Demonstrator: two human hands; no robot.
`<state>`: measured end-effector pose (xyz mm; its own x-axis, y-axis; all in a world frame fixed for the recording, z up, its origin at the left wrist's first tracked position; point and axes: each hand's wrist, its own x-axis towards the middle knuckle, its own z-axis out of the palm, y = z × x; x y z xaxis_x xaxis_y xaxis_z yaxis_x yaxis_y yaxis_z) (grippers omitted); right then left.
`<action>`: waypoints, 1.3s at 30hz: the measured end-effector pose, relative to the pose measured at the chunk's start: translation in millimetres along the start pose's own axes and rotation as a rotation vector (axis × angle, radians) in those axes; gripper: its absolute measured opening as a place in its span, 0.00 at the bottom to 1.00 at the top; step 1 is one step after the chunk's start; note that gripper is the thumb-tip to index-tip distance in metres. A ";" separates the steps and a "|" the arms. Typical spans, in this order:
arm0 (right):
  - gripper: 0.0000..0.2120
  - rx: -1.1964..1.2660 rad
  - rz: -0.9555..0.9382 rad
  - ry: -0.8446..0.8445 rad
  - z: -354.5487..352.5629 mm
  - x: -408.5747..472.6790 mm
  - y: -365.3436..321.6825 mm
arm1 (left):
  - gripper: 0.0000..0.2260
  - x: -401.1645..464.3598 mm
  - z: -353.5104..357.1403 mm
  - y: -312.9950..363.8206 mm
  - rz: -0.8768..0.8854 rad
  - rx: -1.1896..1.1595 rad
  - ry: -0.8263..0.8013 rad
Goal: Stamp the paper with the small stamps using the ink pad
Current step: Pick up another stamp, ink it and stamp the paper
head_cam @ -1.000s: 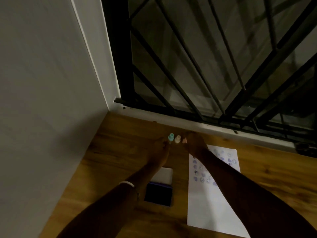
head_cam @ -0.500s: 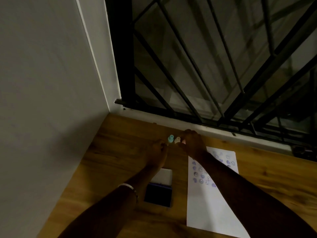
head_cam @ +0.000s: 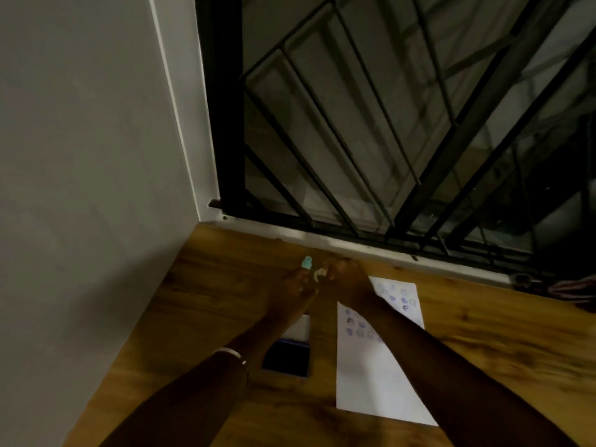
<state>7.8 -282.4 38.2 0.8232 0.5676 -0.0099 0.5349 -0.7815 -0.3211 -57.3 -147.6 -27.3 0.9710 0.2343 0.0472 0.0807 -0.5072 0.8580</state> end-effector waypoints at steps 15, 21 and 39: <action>0.04 0.261 0.055 -0.014 11.2 -72.7 -40.2 | 0.11 -69.4 -4.4 16.4 -0.064 -0.015 -0.055; 0.04 0.248 0.014 -0.011 23.6 -84.5 -45.6 | 0.08 -86.5 -16.7 7.8 -0.050 -0.047 -0.063; 0.05 0.103 -0.076 -0.083 46.9 -88.2 -61.1 | 0.14 -98.4 -59.5 -38.9 -0.248 -0.035 0.063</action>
<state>-106.4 -272.5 14.2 0.7599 0.6473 -0.0591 0.5697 -0.7071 -0.4189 -169.4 -101.5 -34.9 0.9066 0.3995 -0.1361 0.3055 -0.3989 0.8646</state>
